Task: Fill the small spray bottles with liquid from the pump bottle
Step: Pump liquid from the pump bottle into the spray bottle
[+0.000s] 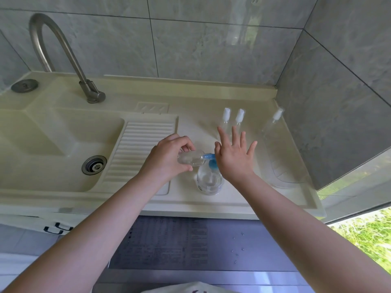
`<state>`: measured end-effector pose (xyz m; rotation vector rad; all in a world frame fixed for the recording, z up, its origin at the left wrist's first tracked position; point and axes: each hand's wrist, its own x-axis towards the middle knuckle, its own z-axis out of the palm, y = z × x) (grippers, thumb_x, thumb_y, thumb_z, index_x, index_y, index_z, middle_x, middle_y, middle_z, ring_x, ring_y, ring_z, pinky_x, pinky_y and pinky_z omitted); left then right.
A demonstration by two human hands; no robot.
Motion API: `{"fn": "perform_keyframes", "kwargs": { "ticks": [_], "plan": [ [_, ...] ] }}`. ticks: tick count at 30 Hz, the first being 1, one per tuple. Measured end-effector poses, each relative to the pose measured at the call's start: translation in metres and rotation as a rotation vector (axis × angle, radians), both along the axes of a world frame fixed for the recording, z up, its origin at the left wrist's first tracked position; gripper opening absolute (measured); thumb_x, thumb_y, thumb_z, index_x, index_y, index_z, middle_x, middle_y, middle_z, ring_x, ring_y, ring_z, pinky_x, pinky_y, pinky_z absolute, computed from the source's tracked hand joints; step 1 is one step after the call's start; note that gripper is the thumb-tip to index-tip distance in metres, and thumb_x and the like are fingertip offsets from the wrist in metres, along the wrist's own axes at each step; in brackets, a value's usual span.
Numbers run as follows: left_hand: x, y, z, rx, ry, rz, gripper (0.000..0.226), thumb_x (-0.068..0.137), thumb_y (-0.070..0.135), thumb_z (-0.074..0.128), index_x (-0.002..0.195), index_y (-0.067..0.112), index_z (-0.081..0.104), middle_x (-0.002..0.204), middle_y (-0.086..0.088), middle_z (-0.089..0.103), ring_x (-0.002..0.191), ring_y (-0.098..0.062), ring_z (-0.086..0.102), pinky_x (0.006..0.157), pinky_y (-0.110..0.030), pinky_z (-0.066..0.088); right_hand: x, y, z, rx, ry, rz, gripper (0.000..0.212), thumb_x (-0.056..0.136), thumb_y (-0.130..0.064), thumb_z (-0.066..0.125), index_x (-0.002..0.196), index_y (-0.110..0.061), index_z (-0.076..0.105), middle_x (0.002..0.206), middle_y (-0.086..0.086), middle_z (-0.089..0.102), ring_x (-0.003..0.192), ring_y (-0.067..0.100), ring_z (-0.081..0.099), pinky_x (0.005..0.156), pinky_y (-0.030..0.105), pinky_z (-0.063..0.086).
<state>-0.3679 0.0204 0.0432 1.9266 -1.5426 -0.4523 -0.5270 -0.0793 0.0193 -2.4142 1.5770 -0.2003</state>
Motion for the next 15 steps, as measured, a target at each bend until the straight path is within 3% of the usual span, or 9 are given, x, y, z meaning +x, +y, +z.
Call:
{"fn": "perform_keyframes", "kwargs": {
  "ticks": [7, 15],
  "plan": [
    [0.002, 0.001, -0.001, -0.002, 0.005, 0.005, 0.048, 0.057, 0.016, 0.093, 0.093, 0.032, 0.066, 0.093, 0.018, 0.054, 0.087, -0.003, 0.056, 0.084, -0.033, 0.052, -0.01, 0.003, 0.004, -0.037, -0.027, -0.001, 0.057, 0.106, -0.048, 0.02, 0.158, -0.036, 0.002, 0.167, 0.006, -0.005, 0.153, 0.033, -0.007, 0.119, 0.062, -0.005],
    [0.0, 0.0, -0.002, 0.004, 0.011, 0.002, 0.049, 0.056, 0.016, 0.093, 0.092, 0.035, 0.065, 0.092, 0.017, 0.055, 0.086, -0.006, 0.057, 0.084, -0.035, 0.052, -0.008, 0.007, -0.008, 0.109, -0.048, -0.016, 0.054, 0.106, -0.048, 0.014, 0.158, -0.039, 0.006, 0.167, 0.007, -0.007, 0.153, 0.032, -0.007, 0.119, 0.062, -0.005]
  ]
}}
